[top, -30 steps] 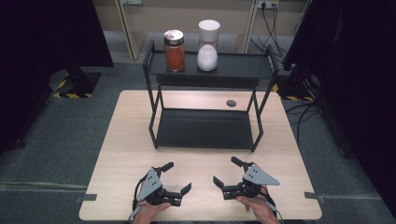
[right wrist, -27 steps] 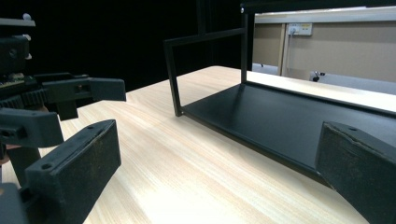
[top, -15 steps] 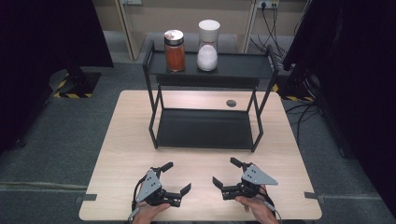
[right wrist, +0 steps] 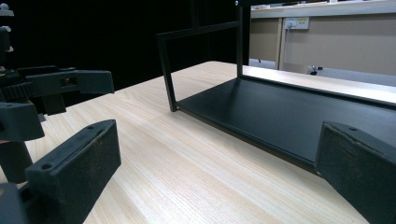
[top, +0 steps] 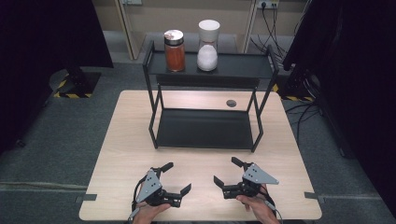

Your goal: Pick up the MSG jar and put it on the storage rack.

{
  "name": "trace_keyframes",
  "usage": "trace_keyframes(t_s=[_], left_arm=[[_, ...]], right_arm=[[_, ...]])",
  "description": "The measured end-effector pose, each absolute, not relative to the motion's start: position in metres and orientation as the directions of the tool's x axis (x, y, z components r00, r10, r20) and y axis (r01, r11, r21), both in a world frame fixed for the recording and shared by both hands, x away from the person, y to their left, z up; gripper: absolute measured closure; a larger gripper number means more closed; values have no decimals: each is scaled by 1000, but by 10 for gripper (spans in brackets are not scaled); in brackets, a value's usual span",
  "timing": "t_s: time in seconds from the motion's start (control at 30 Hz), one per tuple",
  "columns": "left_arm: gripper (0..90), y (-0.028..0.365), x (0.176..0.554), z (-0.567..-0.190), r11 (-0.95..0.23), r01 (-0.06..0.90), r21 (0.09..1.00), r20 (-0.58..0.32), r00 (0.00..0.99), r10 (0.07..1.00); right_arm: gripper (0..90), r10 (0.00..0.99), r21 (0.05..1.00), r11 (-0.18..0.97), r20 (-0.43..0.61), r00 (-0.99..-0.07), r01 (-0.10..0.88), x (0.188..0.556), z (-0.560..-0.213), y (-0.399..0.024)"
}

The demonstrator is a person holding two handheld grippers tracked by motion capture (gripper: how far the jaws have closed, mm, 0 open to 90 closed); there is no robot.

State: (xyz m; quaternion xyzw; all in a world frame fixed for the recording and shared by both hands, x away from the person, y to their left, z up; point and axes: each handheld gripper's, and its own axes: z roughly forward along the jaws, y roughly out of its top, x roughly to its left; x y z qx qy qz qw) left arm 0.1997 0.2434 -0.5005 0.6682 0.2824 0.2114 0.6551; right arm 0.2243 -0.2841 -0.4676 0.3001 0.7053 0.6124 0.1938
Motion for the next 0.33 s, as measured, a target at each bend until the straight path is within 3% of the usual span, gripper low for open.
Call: trace_keyframes(t_s=[0.33], left_arm=[[2,244,200,-500,17,98,995,-85,751,655]], right_arm=[[4,663,980,65,98,-742,188,224,-467,-285]])
